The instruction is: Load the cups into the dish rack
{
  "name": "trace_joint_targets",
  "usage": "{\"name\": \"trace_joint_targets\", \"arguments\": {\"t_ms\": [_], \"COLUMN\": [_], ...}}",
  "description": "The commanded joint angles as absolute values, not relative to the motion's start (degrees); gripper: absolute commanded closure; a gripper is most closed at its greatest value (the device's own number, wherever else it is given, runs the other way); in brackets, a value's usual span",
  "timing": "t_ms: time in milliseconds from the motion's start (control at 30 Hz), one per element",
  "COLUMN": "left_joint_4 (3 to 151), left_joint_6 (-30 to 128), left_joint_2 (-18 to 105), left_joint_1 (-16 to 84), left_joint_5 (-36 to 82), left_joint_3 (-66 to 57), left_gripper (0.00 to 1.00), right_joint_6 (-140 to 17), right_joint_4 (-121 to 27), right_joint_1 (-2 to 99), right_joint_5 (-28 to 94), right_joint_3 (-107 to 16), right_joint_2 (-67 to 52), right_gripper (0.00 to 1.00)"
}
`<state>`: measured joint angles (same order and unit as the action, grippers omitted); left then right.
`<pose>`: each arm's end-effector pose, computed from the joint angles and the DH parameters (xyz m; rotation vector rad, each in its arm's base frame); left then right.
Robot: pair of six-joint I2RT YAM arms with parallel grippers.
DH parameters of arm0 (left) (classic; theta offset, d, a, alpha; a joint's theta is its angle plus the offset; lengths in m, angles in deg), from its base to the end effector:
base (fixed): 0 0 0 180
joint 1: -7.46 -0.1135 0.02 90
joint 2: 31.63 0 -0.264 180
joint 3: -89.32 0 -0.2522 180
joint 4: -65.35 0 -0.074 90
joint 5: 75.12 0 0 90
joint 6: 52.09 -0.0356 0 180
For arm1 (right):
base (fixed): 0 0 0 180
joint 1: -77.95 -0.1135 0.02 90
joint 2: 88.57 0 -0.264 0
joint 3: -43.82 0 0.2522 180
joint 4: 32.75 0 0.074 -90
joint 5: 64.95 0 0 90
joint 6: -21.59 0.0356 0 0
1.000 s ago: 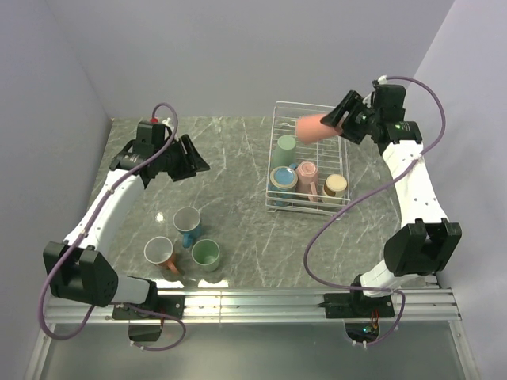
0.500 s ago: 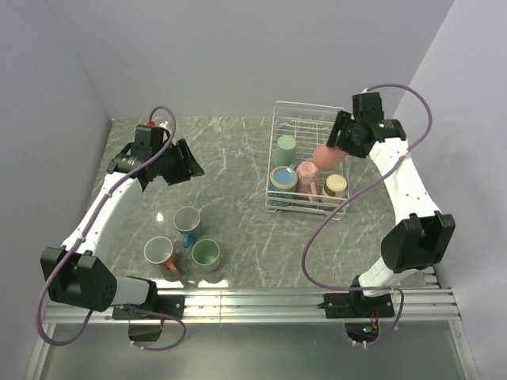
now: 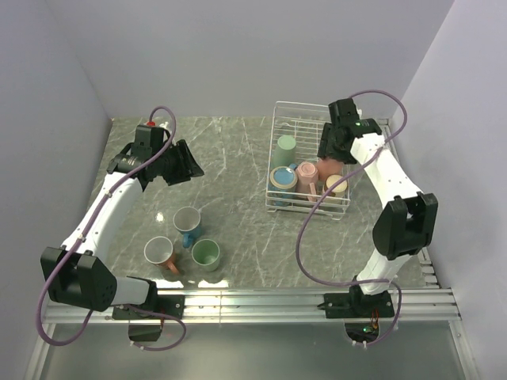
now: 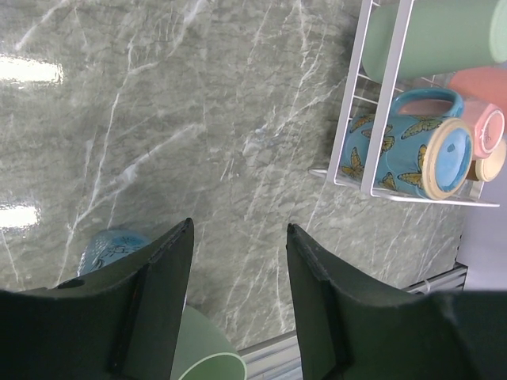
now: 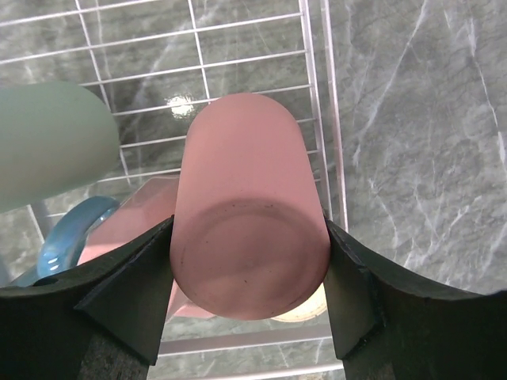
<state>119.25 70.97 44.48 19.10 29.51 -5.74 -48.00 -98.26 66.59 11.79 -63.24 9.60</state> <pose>0.2748 -0.0658 0.3317 -0.3243 2.4077 -0.6695 0.3609 0.0642 0.3231 0.2863 2.5050 -0.0749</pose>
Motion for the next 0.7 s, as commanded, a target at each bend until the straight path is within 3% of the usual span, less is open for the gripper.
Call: {"name": "trace_joint_targets", "arguments": {"t_ms": [0, 433, 467, 500, 567, 600, 667], "left_joint_4": [118.8, 118.9, 119.0, 119.1, 119.5, 119.6, 120.0], "left_joint_6": [69.8, 70.2, 70.2, 70.3, 70.3, 70.3, 70.2], "left_joint_2": [43.2, 44.1, 44.2, 44.3, 44.4, 44.4, 44.2], "left_joint_1": [18.9, 19.0, 19.0, 19.0, 19.0, 19.0, 19.0], "left_joint_5": [28.7, 29.4, 29.4, 29.4, 29.4, 29.4, 29.3], "left_joint_3": [-5.9, -6.0, -5.8, -5.7, -5.5, -5.5, -5.8], "left_gripper": [0.45, 0.46, 0.46, 0.46, 0.46, 0.46, 0.46], "right_joint_6": [-49.1, -47.9, -47.8, -47.8, -47.8, -47.8, -47.8], "right_joint_4": [-98.3, -97.8, -97.8, -97.8, -97.4, -97.3, -97.4], "right_joint_1": [64.9, 63.8, 63.9, 63.9, 63.8, 63.8, 63.8], "right_joint_5": [7.5, 3.0, 3.0, 3.1, 3.2, 3.3, 3.3], "right_joint_3": [-64.3, -65.7, -65.7, -65.7, -65.2, -64.9, -64.8], "right_joint_2": [11.4, 17.2, 17.1, 16.9, 15.9, 15.5, 14.9], "right_gripper": [1.00, 0.99, 0.93, 0.77, 0.66, 0.47, 0.33]}}
